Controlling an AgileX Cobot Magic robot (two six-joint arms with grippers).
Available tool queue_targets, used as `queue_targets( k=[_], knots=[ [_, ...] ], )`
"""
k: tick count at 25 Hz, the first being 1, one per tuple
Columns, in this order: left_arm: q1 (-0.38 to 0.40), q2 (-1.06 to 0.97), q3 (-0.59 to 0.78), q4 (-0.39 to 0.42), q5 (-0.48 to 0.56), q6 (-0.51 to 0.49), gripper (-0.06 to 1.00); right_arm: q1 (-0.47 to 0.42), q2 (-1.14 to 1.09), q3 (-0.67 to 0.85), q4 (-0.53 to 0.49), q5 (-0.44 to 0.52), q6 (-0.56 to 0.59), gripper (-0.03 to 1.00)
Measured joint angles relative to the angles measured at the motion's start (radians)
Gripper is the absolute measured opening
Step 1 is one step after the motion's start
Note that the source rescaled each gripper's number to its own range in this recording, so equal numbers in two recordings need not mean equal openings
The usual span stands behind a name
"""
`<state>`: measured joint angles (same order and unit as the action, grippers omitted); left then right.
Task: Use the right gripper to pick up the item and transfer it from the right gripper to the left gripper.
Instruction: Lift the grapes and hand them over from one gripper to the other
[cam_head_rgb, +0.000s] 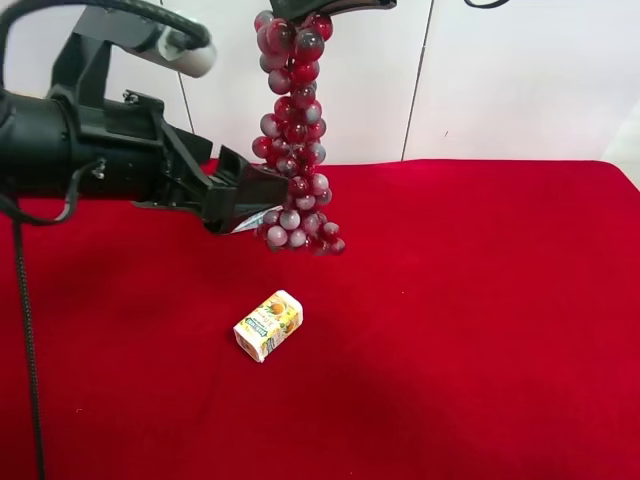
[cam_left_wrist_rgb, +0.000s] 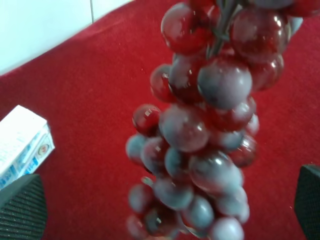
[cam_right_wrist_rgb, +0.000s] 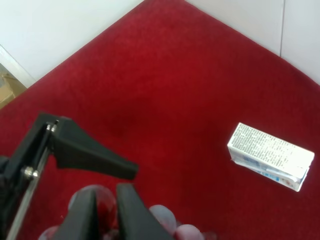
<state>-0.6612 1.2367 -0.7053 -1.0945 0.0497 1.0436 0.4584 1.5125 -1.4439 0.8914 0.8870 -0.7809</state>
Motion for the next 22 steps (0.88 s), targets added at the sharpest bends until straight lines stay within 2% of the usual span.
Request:
queue_targets(
  k=[6, 13, 22],
  knots=[
    [-0.053, 0.075, -0.042, -0.009, -0.068, -0.007, 1.00, 0.000, 0.000, 0.000, 0.021, 0.000, 0.000, 0.00],
    [-0.055, 0.117, -0.124, -0.013, -0.088, -0.074, 1.00, 0.000, 0.000, 0.000, 0.024, 0.000, 0.000, 0.00],
    [-0.055, 0.119, -0.132, -0.015, -0.128, -0.120, 1.00, 0.000, 0.000, 0.000, 0.024, 0.000, 0.000, 0.00]
  ],
)
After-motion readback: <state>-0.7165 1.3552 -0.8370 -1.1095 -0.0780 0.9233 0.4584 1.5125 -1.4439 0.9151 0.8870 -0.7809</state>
